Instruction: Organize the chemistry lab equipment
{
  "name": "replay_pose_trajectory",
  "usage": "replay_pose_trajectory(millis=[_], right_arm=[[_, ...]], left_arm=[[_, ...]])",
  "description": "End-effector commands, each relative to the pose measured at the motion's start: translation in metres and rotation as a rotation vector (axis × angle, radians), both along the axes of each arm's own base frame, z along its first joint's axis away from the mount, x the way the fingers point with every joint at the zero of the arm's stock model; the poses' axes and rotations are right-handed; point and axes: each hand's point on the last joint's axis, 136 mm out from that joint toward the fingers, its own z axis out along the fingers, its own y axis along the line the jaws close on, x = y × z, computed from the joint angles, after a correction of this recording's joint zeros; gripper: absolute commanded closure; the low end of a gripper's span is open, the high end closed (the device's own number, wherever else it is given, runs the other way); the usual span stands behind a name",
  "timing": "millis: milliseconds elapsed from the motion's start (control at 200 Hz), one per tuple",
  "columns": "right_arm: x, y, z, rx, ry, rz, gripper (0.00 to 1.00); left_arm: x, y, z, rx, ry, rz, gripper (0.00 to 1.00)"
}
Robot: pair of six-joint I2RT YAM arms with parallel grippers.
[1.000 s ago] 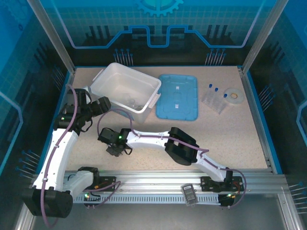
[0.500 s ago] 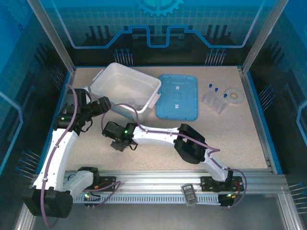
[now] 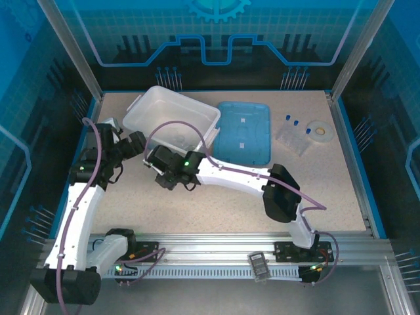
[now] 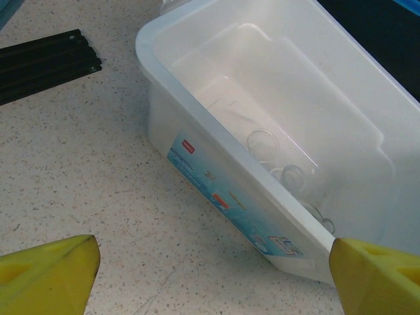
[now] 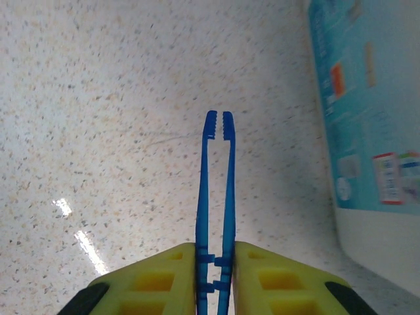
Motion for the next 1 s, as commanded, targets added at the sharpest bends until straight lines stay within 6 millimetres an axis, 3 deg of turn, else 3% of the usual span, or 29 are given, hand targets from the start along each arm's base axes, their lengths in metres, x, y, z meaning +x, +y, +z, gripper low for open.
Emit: replay_pose_trajectory(millis=[0,180,310,681,716,996], right_arm=[[0.015,-0.008,0.044,0.046,-0.065,-0.013,0.79],[0.048,-0.017,0.081,0.074,-0.133,-0.057,0.79],[0.077,-0.022,0.096,0.078,-0.165,-0.082,0.79],[0.156,-0.034,0.112,0.125,-0.174,-0.126,0.78],[0.166,-0.034,0.097,0.113,-0.159,-0.133,0.78],[0.210,-0.045,0.066,0.114,-0.157,-0.125,0.78]], left_arm=[[-0.007,0.010,0.003,0.023,-0.015,0.039,0.08],[-0.009,0.013,0.006,0.029,-0.028,0.053,0.07],[-0.005,0.007,0.000,0.008,-0.010,0.026,0.07],[0.001,-0.005,-0.008,-0.019,0.015,-0.043,0.05],[0.002,-0.006,-0.009,-0.023,0.017,-0.047,0.05],[0.005,-0.014,-0.014,-0.054,0.030,-0.085,0.05]])
